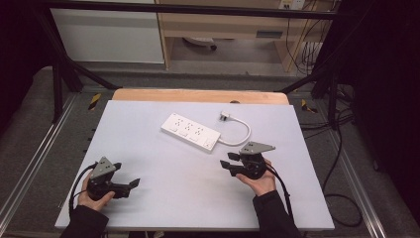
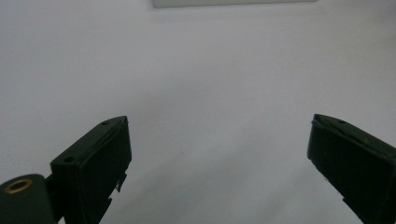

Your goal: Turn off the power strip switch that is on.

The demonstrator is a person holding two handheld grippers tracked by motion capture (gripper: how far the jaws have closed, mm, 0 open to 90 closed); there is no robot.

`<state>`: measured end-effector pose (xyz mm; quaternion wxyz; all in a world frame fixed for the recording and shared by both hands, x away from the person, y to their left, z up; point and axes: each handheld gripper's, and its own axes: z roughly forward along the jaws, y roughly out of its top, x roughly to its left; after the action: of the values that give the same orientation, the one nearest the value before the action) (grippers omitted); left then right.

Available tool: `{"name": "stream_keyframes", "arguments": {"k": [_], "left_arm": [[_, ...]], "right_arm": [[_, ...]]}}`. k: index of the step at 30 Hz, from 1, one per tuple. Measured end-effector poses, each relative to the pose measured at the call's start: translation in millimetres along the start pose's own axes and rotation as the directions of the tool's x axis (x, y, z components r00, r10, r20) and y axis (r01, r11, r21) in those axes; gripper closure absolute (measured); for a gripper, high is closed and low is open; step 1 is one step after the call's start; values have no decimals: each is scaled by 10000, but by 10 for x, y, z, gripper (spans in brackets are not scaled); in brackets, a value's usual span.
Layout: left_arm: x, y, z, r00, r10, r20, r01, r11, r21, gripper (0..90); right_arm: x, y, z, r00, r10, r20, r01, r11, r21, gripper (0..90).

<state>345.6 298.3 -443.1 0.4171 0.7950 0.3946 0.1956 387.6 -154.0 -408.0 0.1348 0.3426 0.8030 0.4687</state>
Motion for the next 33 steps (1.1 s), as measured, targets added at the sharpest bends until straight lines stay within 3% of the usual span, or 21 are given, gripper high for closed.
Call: {"name": "stream_keyframes", "arguments": {"k": [7, 14, 33], "left_arm": [[8, -2, -5, 10000, 19, -15, -19, 10000, 24, 62], [12, -3, -10, 10000, 29, -23, -29, 10000, 14, 62], [15, -7, -7, 10000, 27, -44, -27, 10000, 29, 63]], "right_arm": [[22, 92, 136, 9999, -163, -29, 163, 9999, 40, 712], [42, 187, 267, 9995, -311, -10, 311, 9994, 137, 774], [-7, 394, 608, 9999, -93, 52, 91, 9994, 343, 900]]}}
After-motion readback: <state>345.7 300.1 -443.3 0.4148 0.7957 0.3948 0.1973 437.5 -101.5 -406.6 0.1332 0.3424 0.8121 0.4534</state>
